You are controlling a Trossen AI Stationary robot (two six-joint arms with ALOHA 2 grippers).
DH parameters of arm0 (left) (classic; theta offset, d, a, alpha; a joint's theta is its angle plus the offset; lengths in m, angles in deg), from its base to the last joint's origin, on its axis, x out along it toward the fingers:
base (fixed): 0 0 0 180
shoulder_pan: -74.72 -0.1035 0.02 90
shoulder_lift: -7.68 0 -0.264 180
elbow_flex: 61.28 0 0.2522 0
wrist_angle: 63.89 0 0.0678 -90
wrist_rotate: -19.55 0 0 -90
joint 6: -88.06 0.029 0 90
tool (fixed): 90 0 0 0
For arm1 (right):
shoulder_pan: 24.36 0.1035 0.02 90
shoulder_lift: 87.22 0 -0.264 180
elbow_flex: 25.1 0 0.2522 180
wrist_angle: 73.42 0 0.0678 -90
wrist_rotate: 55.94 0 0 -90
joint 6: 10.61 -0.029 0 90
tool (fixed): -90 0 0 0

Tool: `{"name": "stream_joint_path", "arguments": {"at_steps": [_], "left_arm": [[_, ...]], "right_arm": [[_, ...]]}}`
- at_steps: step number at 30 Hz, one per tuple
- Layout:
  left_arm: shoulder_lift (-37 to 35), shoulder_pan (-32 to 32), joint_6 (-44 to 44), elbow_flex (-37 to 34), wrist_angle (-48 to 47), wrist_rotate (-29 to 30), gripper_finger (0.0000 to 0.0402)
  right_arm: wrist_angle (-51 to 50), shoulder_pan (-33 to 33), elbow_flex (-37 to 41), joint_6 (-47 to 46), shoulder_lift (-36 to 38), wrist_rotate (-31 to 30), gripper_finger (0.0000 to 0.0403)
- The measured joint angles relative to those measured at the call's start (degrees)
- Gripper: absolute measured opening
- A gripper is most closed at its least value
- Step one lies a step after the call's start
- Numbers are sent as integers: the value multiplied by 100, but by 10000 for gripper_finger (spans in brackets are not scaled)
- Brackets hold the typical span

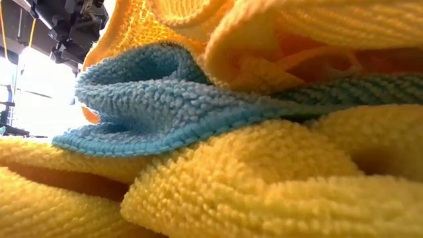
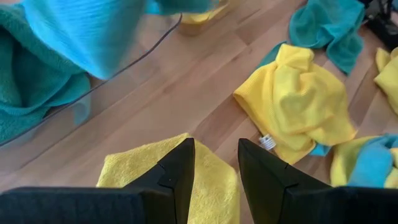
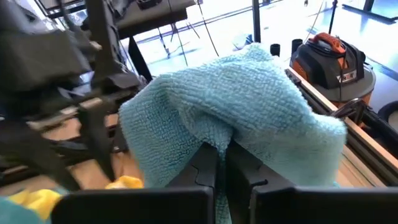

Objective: Sort microfiber towel by color & place in baskets
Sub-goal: Put the blue towel into the left transparent bin, then put the yellow towel into the right transparent bin

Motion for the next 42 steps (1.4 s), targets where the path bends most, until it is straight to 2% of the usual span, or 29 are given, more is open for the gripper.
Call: {"name": "stream_joint_path", "arguments": {"at_steps": [4, 7, 19, 24, 28, 30, 33, 37, 38, 42], "left_arm": [[-2, 0, -2, 1, 8, 4, 113], [-2, -1, -2, 1, 9, 17, 113], [-2, -1, 3, 1, 7, 37, 113], [-2, 0, 4, 1, 3, 37, 113], [-2, 0, 5, 1, -3, 39, 113], [-2, 0, 9, 1, -4, 39, 113], [-2, -1, 12, 1, -1, 42, 113], [-2, 0, 107, 1, -6, 39, 113], [-2, 0, 158, 1, -3, 39, 113], [-2, 0, 209, 1, -3, 39, 113]], "right_arm": [[404, -39, 0, 59, -343, -2, 18], [326, -79, 0, -60, -467, -39, 34], [-185, -368, 0, -546, -458, 24, 181], [-940, -453, 0, -761, -238, 46, 207], [-2041, -524, 0, -1093, 186, -78, 197], [-2590, -521, 0, -1067, 413, -396, 178], [-3095, -480, 0, -1086, 741, -630, 127], [-3447, -264, 0, -1074, 1018, -355, 29], [-3571, -207, 0, -1078, 1052, -313, 15], [-4059, 96, 0, -1214, 1146, -593, 20]]}}
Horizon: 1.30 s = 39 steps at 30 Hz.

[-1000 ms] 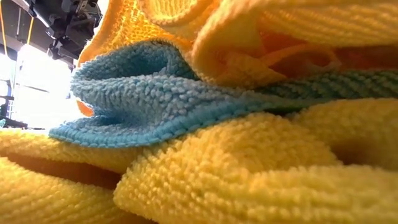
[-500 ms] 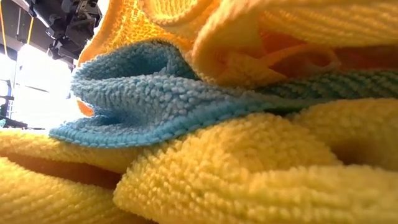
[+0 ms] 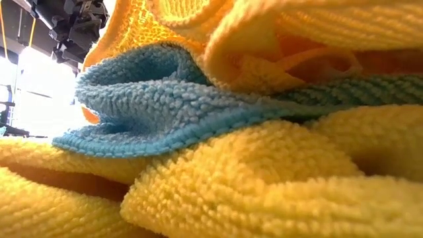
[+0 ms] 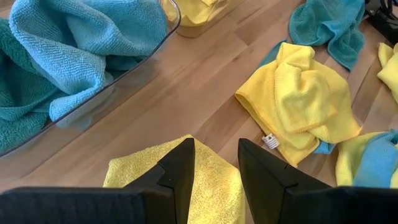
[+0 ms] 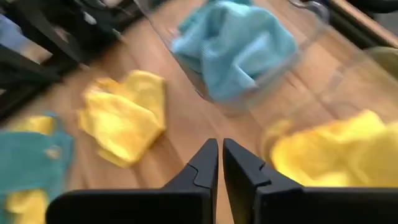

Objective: Sort microfiber towel by color & place in baskets
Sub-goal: Put the yellow towel into the right transparent bin

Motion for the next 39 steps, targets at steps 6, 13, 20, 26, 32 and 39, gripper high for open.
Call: {"name": "stream_joint_path", "arguments": {"at_steps": [6, 13, 20, 26, 32, 39], "left_arm": [[0, 0, 56, 0, -1, -3, 113], [0, 0, 73, 0, 0, -5, 113], [2, 0, 106, 0, 9, -10, 113], [203, 0, -60, 221, 29, -200, 109], [1153, 4, -435, 1062, -19, -323, 83], [2653, 165, -1185, 2462, -705, -171, 56]], "right_arm": [[-423, 668, 2, -189, 28, -642, 4], [-279, 1343, 554, -692, 175, -1042, 1], [1803, 1952, 2848, -2070, 1227, -1080, 0], [1814, 2400, 4177, -2854, 2537, -2063, 0], [1769, 2512, 5307, -3052, 3815, -2353, 0], [1717, 2512, 6322, -3043, 5141, -2102, 0]]}}
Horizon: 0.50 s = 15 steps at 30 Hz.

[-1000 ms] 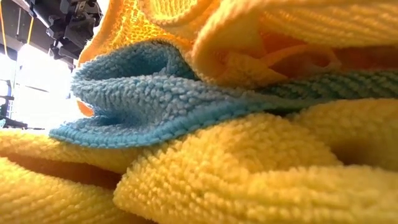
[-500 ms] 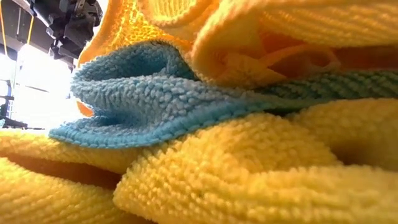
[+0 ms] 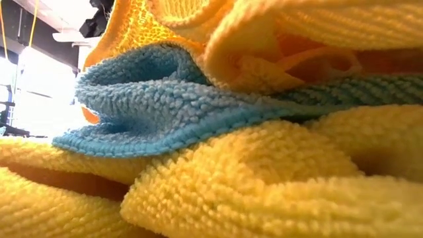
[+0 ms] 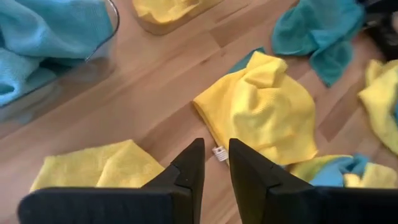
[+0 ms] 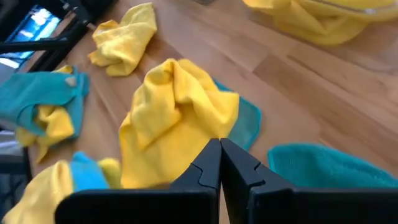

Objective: Sort microfiber towel by color & place in baskets
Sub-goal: Put the yellow towel into the right transparent bin

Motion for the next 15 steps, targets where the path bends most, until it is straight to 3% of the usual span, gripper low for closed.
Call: {"name": "stream_joint_path", "arguments": {"at_steps": [7, 15], "left_arm": [[1115, 134, -1067, 1214, -1402, 123, 40], [1654, 156, -1601, 1293, -1776, 165, 37]], "right_arm": [[-211, 2, 333, 482, 916, 259, 0], [-427, 1, 334, 1178, 1234, 491, 0]]}}
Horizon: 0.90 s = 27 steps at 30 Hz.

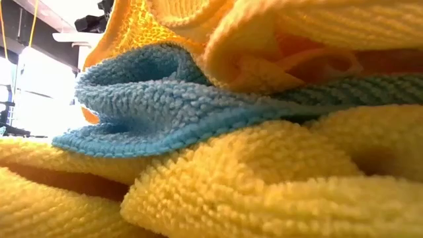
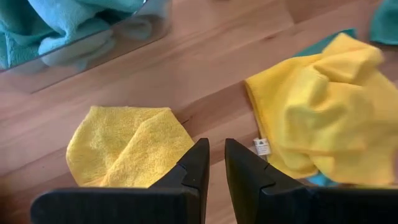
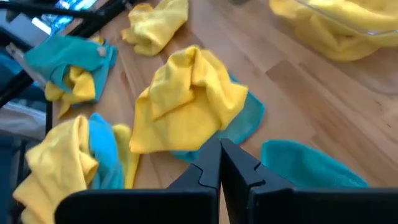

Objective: Sort microfiber towel by color & place in baskets
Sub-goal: Put the yellow towel into the right transparent bin

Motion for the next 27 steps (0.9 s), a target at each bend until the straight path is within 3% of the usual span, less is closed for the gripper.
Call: {"name": "stream_joint_path", "arguments": {"at_steps": [6, 18, 23, 27], "left_arm": [[406, -3, -290, -2, -46, -8, 49], [675, -34, -570, -4, -153, -323, 140], [650, 147, -633, -4, -75, -280, 150], [648, 299, -763, -4, 314, -616, 150]], "right_arm": [[-340, 1, 0, 35, 8, 321, 0], [-675, 1, 1, 35, 8, 379, 0], [-675, 1, -1, -16, 8, 377, 0], [-676, 1, 0, -11, 8, 377, 0]]}}
